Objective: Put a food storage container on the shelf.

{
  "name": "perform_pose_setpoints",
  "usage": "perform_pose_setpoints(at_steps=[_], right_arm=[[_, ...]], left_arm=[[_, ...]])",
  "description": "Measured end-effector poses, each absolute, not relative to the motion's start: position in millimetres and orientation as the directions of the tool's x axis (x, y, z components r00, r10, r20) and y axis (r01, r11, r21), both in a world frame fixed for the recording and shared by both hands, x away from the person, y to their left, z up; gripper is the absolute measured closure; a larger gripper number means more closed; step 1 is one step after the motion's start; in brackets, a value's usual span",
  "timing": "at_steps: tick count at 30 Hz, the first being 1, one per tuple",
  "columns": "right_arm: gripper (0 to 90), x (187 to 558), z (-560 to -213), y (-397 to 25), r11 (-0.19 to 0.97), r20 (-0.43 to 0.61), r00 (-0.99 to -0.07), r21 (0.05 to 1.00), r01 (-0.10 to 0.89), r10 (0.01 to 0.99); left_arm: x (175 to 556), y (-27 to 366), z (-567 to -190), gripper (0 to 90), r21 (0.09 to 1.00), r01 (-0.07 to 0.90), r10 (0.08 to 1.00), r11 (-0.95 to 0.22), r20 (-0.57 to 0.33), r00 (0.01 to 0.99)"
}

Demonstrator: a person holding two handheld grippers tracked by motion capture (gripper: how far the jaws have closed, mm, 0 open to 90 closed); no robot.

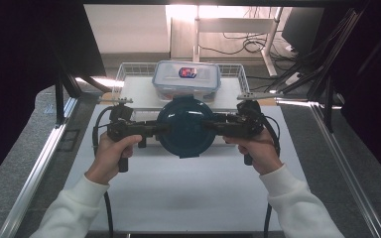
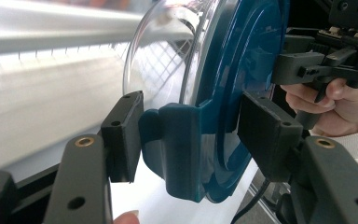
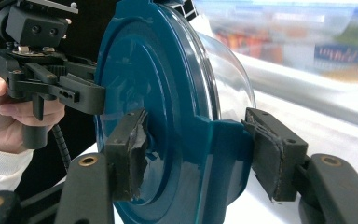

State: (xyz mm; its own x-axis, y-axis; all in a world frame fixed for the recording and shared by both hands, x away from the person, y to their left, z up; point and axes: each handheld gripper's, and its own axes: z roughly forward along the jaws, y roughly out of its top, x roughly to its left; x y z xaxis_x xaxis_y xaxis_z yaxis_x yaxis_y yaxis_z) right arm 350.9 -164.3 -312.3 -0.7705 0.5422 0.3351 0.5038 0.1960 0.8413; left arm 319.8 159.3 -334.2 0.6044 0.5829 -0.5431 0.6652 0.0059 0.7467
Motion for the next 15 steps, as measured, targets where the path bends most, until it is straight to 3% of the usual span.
perform_pose_setpoints(at_steps=[15], right_arm=[[41.5,369,-266,-166,0.186,0.318,-0.785,0.86,0.475,0.531]], left_arm=[[336,158,-285,42.0,0.775,0.632,0.594,0.005,-0.51,0.622]])
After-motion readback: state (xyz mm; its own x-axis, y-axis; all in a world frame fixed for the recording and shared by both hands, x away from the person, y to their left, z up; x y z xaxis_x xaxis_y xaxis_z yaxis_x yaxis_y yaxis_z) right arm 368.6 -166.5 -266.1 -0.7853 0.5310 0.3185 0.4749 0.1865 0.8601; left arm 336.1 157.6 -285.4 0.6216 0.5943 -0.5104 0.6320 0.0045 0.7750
